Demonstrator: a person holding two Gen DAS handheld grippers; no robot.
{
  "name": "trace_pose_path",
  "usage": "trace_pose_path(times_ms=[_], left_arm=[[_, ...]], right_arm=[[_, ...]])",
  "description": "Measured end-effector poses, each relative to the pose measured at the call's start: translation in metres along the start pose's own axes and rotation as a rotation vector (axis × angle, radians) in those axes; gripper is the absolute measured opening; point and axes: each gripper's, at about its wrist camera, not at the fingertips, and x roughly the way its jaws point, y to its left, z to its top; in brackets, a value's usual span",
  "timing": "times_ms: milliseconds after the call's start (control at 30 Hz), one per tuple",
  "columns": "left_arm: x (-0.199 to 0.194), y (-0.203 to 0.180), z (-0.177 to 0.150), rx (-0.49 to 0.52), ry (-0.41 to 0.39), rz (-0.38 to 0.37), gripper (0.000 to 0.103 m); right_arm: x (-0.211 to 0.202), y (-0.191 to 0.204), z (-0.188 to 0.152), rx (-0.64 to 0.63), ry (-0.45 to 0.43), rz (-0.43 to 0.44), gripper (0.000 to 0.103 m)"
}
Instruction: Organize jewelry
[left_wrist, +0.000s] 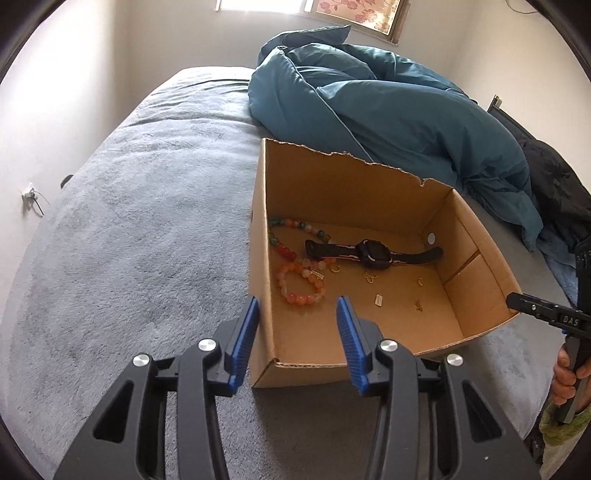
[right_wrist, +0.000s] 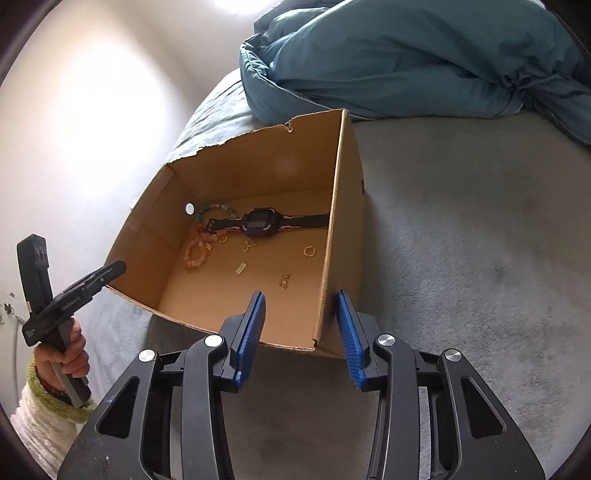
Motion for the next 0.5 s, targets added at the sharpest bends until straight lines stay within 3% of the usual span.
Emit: trace_pose_path(times_ms=[267,500], left_arm=[[-0.013,-0.005,-0.012,-0.026,-0.007,0.003,0.043],[-0.041,-0.011,-0.043,-0.036,-0.011,-0.004,0.043]], right_arm=[[-0.011,0.0,-0.004,0.001,0.004,-0.012,0.039],[-0.025,0.002,-0.027,0.0,0.01,-0.008,0.039]])
